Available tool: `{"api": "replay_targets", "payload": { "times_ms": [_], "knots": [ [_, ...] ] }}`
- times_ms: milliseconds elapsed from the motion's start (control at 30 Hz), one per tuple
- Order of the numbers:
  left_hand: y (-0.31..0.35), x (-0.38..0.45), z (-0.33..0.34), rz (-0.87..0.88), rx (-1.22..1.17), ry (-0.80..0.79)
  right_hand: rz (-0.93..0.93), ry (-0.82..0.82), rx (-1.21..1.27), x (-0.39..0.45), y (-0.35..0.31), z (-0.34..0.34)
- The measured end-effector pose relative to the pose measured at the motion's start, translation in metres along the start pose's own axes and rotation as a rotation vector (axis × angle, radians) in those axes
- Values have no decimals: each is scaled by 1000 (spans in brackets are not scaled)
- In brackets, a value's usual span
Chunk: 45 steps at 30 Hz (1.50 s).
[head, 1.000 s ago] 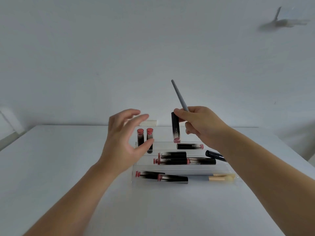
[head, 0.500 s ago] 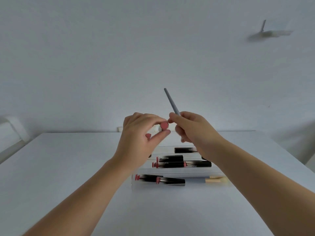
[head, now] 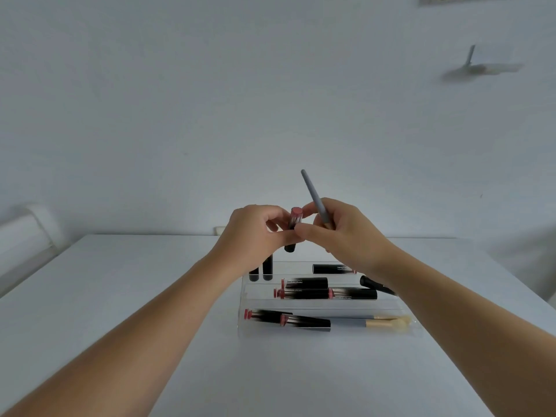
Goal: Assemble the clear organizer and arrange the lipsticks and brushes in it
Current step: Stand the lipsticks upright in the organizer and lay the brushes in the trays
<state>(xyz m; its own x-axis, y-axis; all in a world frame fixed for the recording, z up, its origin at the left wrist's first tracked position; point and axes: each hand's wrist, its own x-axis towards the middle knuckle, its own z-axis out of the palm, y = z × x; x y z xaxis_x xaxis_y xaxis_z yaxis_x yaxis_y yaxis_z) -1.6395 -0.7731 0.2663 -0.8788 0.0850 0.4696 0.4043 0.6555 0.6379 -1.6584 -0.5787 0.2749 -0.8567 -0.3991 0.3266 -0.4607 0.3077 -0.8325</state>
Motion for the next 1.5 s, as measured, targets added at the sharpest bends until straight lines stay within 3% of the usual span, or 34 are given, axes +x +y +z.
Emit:
{"api": "replay_targets", "payload": {
  "times_ms": [167,300,433,767,1500],
  "knots": [
    [1,0,-2,66,67,19,-25,93,18,9,2,8],
    [-24,-7,-15,-33,29,18,0,117,-21,14,7,11],
    [-59,-32,-25,-152,-105,-16,62,74,-86,13,16,19],
    [-85,-50,-8,-197,-328,32,76,-38,-110,19,29,30],
    [-86,-52,2,-150,-261,87,78,-80,-178,21,40,37]
  ]
}}
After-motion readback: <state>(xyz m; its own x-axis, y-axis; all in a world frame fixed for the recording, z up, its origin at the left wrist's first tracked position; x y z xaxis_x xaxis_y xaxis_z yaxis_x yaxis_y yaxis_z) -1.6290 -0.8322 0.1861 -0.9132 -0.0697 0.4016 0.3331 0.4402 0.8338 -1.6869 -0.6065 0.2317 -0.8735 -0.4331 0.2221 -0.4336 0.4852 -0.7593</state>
